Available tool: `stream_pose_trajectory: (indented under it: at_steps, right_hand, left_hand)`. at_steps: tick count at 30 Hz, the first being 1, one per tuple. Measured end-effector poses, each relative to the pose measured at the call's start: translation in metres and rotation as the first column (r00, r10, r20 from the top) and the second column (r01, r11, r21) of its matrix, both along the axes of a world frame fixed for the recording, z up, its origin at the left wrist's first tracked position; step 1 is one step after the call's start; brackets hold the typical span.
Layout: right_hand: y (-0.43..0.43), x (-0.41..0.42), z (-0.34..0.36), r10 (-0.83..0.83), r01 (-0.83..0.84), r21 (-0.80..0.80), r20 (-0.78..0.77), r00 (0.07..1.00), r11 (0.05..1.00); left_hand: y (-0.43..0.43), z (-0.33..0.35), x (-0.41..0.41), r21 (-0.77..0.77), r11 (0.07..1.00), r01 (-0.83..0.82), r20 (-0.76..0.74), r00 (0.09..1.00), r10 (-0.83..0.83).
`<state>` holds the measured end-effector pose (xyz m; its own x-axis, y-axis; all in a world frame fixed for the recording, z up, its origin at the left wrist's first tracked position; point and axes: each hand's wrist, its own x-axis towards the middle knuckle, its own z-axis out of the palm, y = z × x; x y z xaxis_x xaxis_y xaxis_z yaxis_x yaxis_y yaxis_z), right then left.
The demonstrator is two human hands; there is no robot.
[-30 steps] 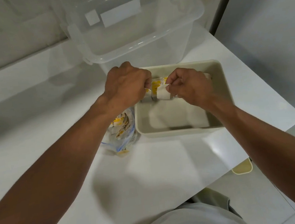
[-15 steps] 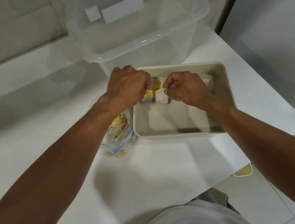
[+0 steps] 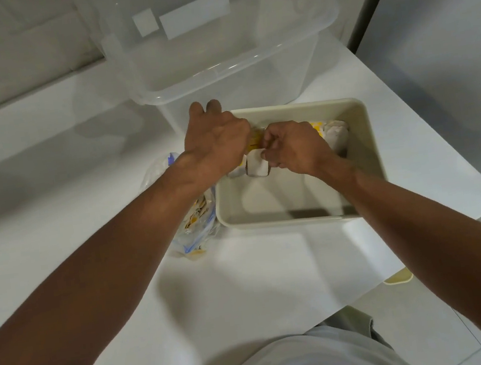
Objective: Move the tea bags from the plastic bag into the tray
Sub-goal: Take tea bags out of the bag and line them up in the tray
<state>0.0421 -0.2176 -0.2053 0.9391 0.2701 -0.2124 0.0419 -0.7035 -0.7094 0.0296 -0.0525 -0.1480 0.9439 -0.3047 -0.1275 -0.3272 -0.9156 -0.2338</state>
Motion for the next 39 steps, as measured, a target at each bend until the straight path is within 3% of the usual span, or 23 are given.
stream_pose_trajectory:
  at_steps: [8,12,15,17,21,29,39]
  right_hand:
    - [0.005,0.003,-0.003,-0.035,0.043,-0.154,0.055,0.998,0.987]
    - [0.008,0.003,-0.006,-0.055,0.074,-0.180,0.109,0.993,0.981]
    - [0.008,0.000,-0.003,-0.069,0.120,-0.289,0.181,0.981,0.950]
    - [0.006,-0.005,0.000,-0.019,0.101,-0.367,0.219,0.976,0.925]
    - [0.004,-0.026,0.005,0.189,-0.084,-0.475,0.179,0.966,0.876]
    - [0.007,-0.037,0.013,0.263,-0.160,-0.513,0.133,0.956,0.843]
    - [0.010,-0.038,0.016,0.278,-0.173,-0.520,0.130,0.952,0.837]
  left_hand:
    - [-0.011,0.002,-0.003,0.118,0.993,-0.014,0.027,1.000,0.011]
    - [-0.012,0.003,-0.007,0.111,0.992,-0.062,0.021,0.998,0.060]
    - [-0.012,0.011,-0.013,0.088,0.995,-0.055,0.041,0.998,0.051]
    - [-0.017,0.017,-0.023,0.077,0.997,-0.012,0.009,1.000,0.011]
    - [-0.034,0.010,-0.050,0.205,0.976,0.069,-0.138,0.990,-0.041]
    - [-0.040,-0.018,-0.054,0.414,0.906,0.087,-0.274,0.961,0.033]
    - [-0.040,-0.023,-0.053,0.400,0.914,0.068,-0.281,0.958,0.052]
